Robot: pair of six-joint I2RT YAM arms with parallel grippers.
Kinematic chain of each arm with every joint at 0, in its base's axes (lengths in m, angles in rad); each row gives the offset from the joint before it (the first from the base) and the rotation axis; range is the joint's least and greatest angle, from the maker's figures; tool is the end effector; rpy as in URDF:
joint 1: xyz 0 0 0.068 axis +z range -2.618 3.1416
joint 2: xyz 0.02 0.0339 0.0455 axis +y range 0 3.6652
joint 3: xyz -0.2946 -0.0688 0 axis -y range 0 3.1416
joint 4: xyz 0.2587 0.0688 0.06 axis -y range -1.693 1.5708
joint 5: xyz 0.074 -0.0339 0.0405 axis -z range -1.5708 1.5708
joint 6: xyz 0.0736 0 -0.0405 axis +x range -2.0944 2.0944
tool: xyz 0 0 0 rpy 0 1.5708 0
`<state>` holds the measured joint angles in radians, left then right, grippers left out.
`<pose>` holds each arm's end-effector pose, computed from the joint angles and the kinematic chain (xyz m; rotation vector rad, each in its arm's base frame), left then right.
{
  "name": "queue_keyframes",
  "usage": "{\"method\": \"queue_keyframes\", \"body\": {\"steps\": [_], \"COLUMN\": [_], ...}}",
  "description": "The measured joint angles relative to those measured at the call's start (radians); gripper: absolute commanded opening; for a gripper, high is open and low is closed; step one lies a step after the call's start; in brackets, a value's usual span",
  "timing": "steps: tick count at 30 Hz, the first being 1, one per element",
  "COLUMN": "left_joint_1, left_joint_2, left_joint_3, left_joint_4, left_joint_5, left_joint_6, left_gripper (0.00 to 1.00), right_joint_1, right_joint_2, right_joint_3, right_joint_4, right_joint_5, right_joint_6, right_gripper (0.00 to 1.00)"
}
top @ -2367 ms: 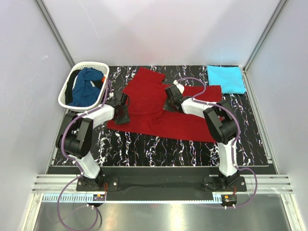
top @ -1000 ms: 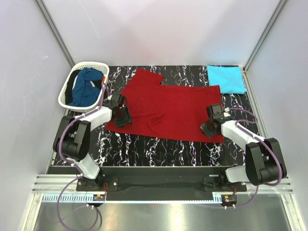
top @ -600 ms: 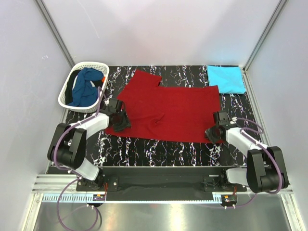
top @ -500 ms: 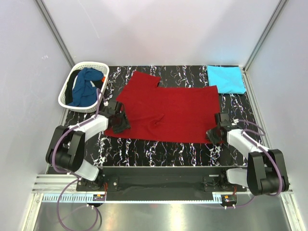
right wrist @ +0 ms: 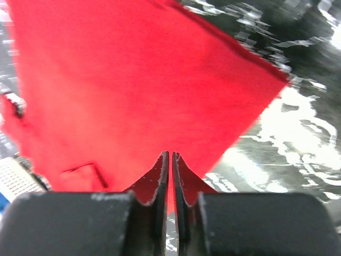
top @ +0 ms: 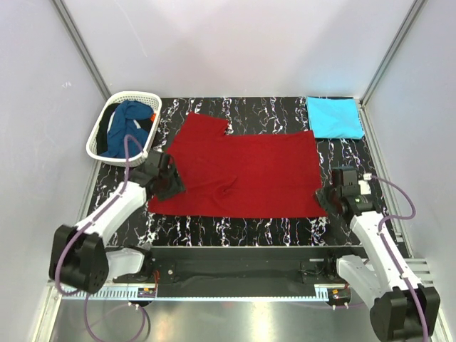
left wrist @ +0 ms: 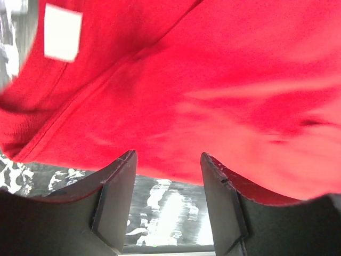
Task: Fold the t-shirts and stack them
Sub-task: Fold the tshirt
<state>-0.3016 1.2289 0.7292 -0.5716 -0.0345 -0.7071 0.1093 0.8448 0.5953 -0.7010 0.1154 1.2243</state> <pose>0.2373 -0.0712 0.1902 -0.5498 2.6161 -0.2891 0.1753 0.0107 0.2084 1.3933 2.1453 0.3909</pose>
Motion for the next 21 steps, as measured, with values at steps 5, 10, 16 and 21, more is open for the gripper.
{"method": "queue_keyframes", "body": {"steps": [5,10,16,21], "left_joint_1": [0.000,0.017,0.078,0.142], "left_joint_2": [-0.042,0.061,0.428,0.740], "left_joint_3": [0.232,0.477,0.784,1.058], "left_joint_4": [-0.031,-0.028,-0.037,-0.047], "left_joint_5": [0.005,0.003,0.007,0.016], "left_joint_6": [0.082,0.213,0.369,0.439], "left_gripper": [0.58,0.58,0.55,0.55], "right_joint_1": [0.000,0.000,0.000,0.000], "right_joint_2": [0.106,0.406,0.682,0.784], "right_joint_3": [0.148,0.390,0.624,0.686], "right_joint_4": [0.052,0.169,0.243,0.293], "right_joint_5": [-0.007,-0.087,-0.187,-0.252], "right_joint_6": [-0.116,-0.340,-0.565,-0.684], "right_gripper": [0.29,0.32,0.42,0.47]}}
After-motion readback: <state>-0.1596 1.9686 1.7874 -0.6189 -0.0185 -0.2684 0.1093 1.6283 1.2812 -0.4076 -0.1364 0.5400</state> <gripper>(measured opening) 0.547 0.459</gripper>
